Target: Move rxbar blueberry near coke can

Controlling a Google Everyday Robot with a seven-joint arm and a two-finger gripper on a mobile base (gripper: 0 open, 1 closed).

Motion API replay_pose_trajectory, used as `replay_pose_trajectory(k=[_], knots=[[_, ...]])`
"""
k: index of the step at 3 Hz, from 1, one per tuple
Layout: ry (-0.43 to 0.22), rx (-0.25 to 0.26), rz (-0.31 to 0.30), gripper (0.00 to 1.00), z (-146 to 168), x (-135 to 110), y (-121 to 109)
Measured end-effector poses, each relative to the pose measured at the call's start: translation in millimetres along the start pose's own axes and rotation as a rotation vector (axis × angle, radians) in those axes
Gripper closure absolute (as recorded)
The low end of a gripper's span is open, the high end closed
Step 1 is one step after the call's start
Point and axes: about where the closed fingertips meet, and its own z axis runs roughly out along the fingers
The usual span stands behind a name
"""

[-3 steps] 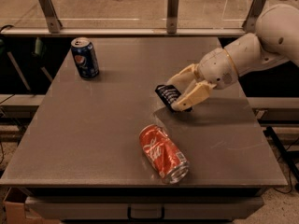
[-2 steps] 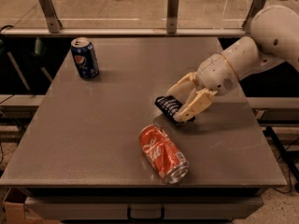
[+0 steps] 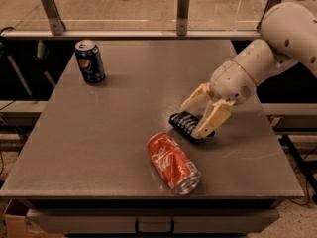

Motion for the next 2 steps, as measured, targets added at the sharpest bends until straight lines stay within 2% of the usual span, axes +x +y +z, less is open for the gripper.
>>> replay_pose_trajectory(k=[1,2], knots=[[0.002,-0.03,0.002,0.13,6.5,1.2,6.8],[0.005,-0.047,0.004,0.0,9.3,1.5,10.3]])
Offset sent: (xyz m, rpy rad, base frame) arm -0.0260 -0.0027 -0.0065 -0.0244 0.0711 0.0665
